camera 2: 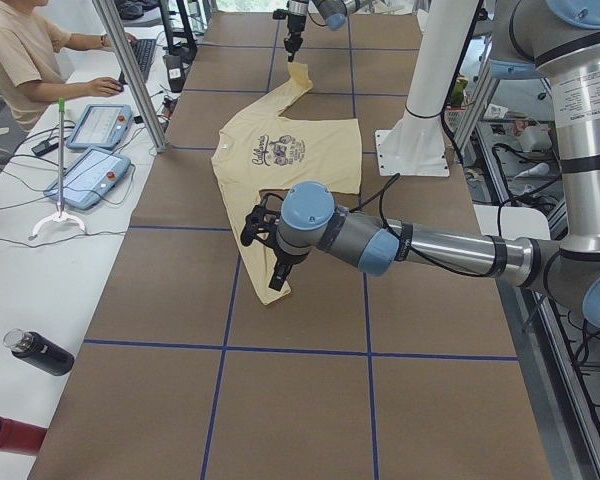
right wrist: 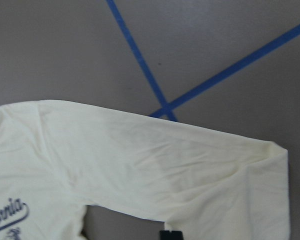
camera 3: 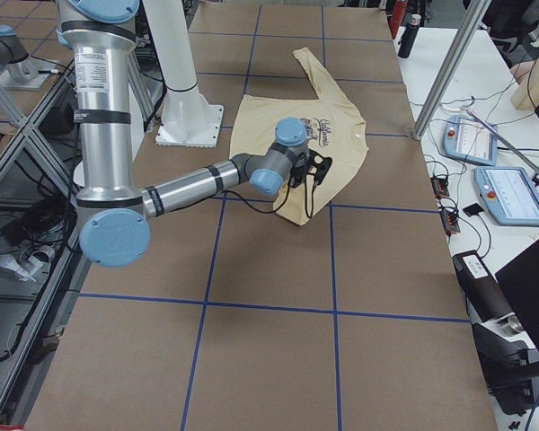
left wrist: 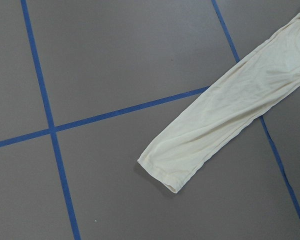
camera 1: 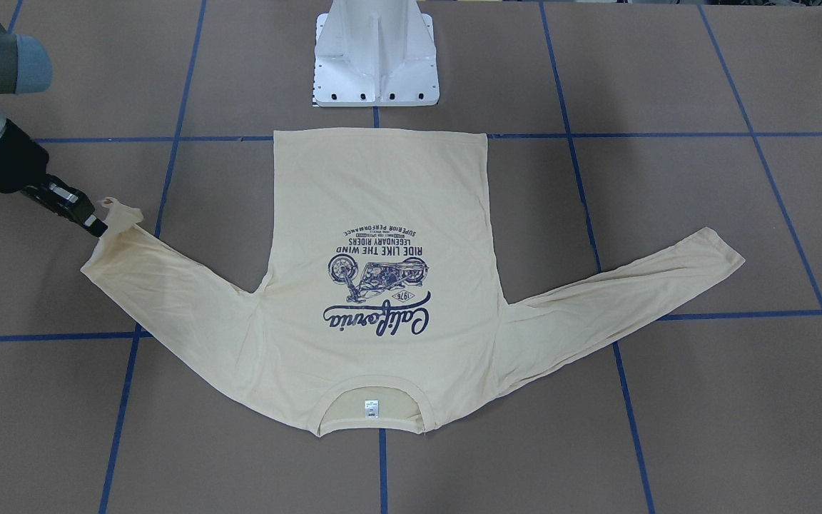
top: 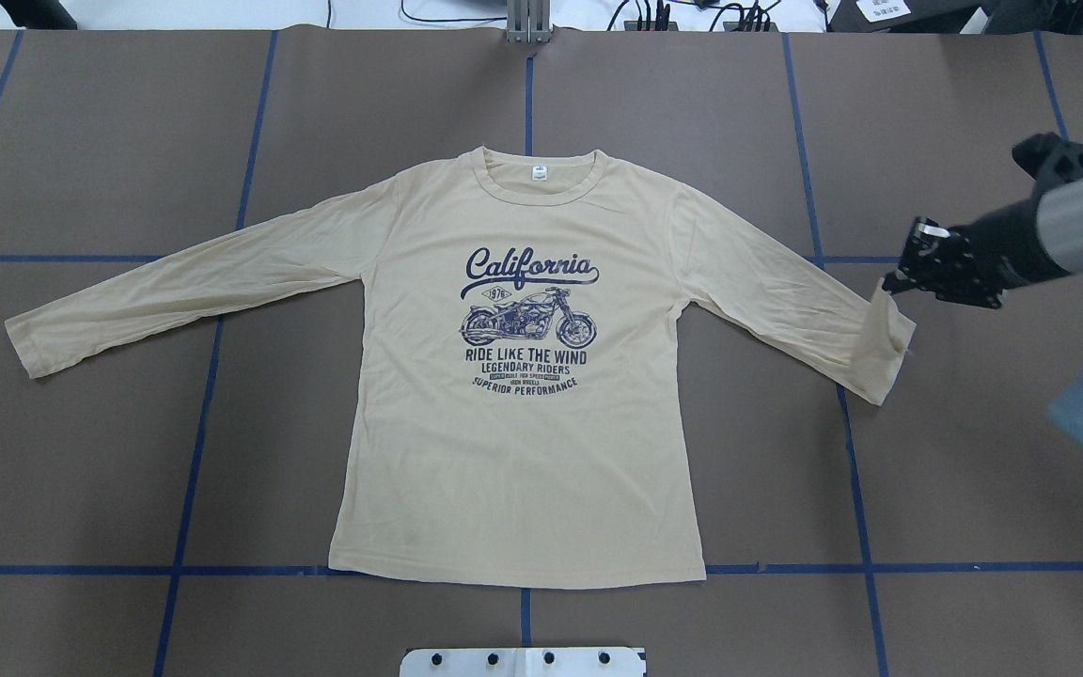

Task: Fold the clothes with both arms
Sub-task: 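Carry the grasped sleeve across the shirt body toward the collar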

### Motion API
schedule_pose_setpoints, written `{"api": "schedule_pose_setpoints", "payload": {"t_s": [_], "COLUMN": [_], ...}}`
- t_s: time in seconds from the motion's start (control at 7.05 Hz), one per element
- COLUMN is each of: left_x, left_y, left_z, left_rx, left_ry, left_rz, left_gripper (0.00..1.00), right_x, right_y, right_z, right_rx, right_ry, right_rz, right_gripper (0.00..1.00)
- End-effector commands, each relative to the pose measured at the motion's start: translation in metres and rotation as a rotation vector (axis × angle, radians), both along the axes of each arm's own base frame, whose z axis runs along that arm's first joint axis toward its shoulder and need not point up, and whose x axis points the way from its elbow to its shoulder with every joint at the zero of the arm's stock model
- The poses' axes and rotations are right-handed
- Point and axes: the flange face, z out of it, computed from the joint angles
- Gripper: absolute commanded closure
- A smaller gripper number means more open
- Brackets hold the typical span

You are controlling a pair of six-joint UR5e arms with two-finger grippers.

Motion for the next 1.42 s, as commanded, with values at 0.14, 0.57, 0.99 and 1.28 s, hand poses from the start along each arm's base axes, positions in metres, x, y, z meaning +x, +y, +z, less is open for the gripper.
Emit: {"api": "schedule_pose_setpoints", "payload": {"t_s": [0.14, 0.57, 0.99, 1.28], "left_x": [0.001, 0.002, 0.005, 0.005], "left_y": [-0.001, -0.002, -0.002, -0.002], "left_z": [0.000, -0.001, 0.004, 0.004], "left_rx": [-0.002, 0.000, -0.010, -0.010], "left_ry": [0.005, 0.006, 0.005, 0.005], "left_rz": [0.004, 0.006, 0.013, 0.013], "left_gripper": [0.00, 0.00, 0.00, 0.00], "right_x": [-0.093, -0.171, -0.318, -0.407], "right_y": [-0.051, -0.042, -0.021, -0.026], "right_z": [-0.186, -0.299, -0.414, -0.392], "right_rx": [-0.046, 0.108, 0.259, 0.308], "right_ry": [0.108, 0.064, 0.140, 0.218], "right_rz": [0.133, 0.133, 0.057, 0.099], "right_gripper": [1.00, 1.00, 1.00, 1.00]}}
